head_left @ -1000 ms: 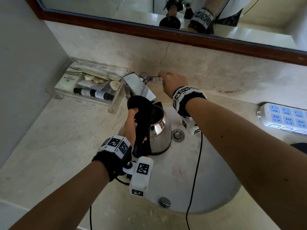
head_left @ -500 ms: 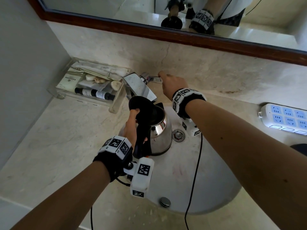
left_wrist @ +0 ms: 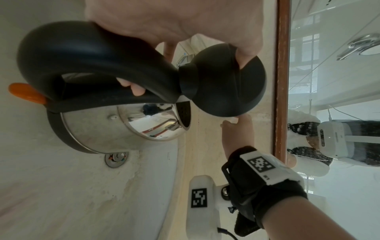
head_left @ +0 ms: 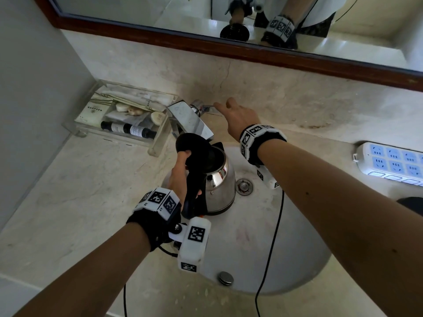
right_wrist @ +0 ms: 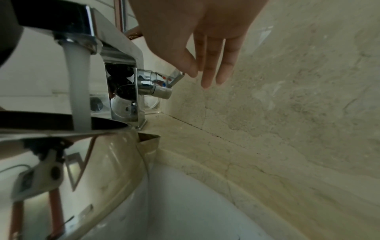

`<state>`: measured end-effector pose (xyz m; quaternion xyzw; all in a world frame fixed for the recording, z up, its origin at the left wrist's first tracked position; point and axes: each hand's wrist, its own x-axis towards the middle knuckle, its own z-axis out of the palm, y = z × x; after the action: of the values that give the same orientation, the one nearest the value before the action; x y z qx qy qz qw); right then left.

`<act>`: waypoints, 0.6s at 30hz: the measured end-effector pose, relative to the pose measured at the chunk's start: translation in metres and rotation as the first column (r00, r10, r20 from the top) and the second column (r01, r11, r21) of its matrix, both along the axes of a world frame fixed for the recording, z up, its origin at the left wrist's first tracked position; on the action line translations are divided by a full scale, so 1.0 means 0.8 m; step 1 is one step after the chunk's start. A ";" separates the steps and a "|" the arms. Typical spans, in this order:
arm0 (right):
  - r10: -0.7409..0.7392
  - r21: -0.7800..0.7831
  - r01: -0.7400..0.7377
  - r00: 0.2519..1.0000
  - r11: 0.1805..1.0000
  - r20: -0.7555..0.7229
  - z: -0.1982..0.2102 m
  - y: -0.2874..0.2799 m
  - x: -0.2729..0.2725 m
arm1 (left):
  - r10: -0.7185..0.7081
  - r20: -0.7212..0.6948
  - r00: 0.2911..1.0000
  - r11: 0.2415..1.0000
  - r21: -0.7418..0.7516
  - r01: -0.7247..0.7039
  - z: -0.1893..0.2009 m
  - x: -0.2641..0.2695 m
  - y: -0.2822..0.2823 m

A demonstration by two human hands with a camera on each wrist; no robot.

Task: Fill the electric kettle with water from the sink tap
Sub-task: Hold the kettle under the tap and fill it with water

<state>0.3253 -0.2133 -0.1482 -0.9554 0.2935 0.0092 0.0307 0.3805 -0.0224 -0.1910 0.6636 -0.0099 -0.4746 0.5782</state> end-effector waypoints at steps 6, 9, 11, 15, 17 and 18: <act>0.090 -0.040 -0.090 0.996 0.995 -0.010 0.001 0.002 0.005 | -0.006 0.002 1.000 1.000 0.006 0.006 0.000 -0.001 -0.001; 0.086 -0.008 -0.086 0.996 0.996 -0.013 -0.002 0.004 0.005 | 0.001 -0.005 1.000 1.000 0.003 -0.001 0.000 -0.001 0.001; 0.080 0.001 -0.080 0.997 0.997 -0.011 -0.002 0.005 0.005 | -0.004 -0.007 1.000 1.000 0.000 0.004 0.000 -0.001 0.002; 0.079 0.008 -0.079 0.997 0.997 0.001 -0.002 0.004 0.006 | 0.000 -0.003 1.000 1.000 -0.013 0.000 0.001 0.000 0.002; 0.080 0.013 -0.081 0.997 0.997 0.015 -0.001 0.004 0.007 | -0.001 -0.003 1.000 1.000 -0.009 0.001 0.001 0.000 0.002; 0.080 0.014 -0.080 0.997 0.997 0.021 -0.001 0.004 0.008 | -0.003 -0.005 1.000 1.000 -0.006 0.003 0.001 0.000 0.002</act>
<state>0.3314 -0.2104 -0.1489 -0.9663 0.2544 0.0029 0.0401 0.3804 -0.0207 -0.1906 0.6606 -0.0109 -0.4773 0.5794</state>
